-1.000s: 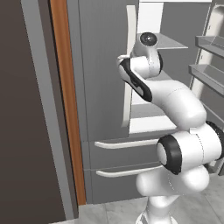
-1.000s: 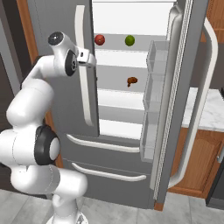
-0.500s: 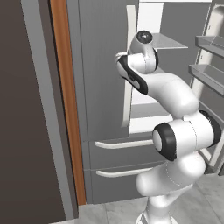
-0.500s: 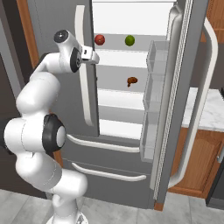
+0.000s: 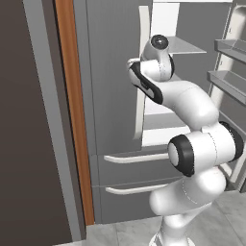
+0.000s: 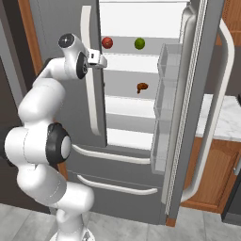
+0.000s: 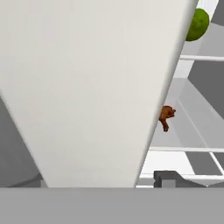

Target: Gather the lime and onion from the fridge and place them on a tray on the dining counter. Then gather the chicken drumsticks from the fridge and place them on the other tray.

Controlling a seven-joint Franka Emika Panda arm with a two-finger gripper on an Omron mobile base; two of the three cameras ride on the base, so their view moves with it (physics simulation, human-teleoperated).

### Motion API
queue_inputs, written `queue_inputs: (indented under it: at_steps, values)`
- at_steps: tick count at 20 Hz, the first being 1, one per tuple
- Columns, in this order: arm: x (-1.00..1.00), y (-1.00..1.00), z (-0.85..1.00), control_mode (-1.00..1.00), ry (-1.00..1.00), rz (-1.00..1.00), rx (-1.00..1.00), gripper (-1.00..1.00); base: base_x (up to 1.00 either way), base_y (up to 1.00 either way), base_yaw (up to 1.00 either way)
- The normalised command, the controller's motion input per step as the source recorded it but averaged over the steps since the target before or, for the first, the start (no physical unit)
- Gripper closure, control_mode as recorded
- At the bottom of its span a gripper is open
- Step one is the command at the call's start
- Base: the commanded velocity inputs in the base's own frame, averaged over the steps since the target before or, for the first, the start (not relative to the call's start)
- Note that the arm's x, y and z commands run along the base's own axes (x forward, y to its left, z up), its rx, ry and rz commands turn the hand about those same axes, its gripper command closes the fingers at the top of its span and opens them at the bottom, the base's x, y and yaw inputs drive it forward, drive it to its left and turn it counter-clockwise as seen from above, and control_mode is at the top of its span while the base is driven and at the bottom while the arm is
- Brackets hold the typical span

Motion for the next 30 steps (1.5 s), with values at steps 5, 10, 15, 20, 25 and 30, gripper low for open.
queue_inputs:
  at_steps: [5,10,15,20,25,30]
  values:
    - [0.21,0.22,0.0,-1.0,-0.01,0.0,0.0,1.0,0.0,0.0,0.0]
    - [-0.02,0.43,0.0,-1.0,-0.06,0.06,0.0,1.0,0.0,0.0,0.0]
    - [-0.44,0.63,0.0,-1.0,-0.1,0.12,0.0,1.0,0.0,0.0,0.0]
    - [-0.91,0.65,0.0,-1.0,-0.11,0.15,0.0,1.0,0.0,0.0,0.0]
    - [-1.0,0.71,0.0,-1.0,-0.08,0.14,0.0,1.0,0.0,0.0,0.0]
    - [-0.95,0.8,0.0,-1.0,-0.02,0.13,0.0,1.0,0.0,0.0,0.0]
